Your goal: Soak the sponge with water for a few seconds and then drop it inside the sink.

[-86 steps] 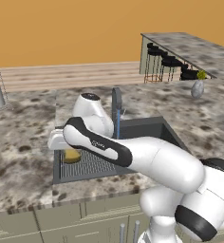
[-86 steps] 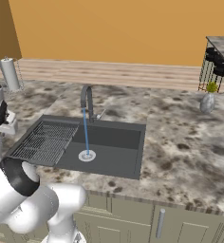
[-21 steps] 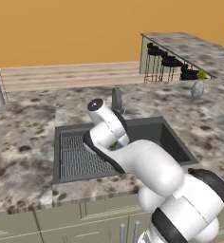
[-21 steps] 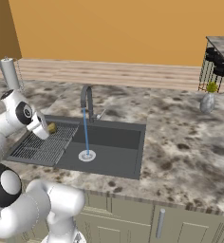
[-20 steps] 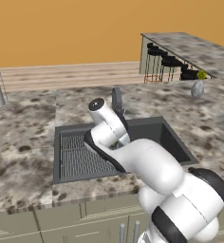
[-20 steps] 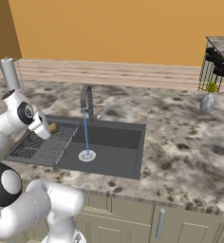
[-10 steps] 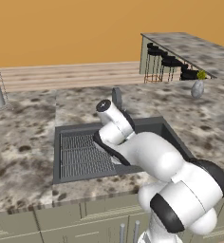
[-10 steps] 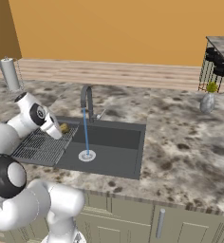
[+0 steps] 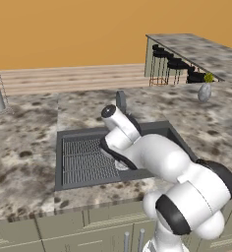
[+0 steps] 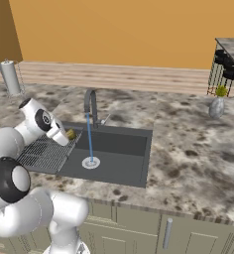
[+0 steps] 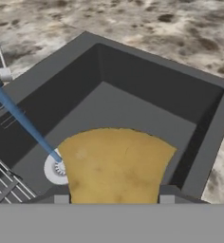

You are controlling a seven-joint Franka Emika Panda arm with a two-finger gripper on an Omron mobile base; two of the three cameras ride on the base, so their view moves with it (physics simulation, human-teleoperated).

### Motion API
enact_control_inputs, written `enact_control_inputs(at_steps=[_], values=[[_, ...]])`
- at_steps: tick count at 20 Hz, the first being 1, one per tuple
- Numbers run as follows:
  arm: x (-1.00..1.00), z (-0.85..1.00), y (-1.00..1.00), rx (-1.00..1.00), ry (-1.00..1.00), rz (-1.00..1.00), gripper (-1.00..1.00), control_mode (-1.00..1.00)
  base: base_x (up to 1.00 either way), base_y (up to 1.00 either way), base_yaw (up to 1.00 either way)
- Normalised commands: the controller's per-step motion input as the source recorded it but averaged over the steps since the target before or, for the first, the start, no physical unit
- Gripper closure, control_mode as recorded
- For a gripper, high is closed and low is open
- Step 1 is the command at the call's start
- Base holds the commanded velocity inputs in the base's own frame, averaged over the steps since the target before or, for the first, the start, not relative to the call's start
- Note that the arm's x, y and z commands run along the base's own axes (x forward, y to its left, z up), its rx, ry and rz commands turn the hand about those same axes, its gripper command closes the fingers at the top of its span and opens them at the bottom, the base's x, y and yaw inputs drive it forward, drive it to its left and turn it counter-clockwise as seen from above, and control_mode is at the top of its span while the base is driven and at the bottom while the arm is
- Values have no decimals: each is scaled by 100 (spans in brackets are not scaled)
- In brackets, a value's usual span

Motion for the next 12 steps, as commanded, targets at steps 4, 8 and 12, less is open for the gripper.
enact_control_inputs(at_steps=[4, 8, 12], values=[[21, -18, -4, -1, 0, 0, 100, -100, 0, 0, 0], [18, -27, 0, 0, 0, 0, 100, -100, 0, 0, 0], [28, -25, 0, -2, 0, -1, 100, -100, 0, 0, 0]])
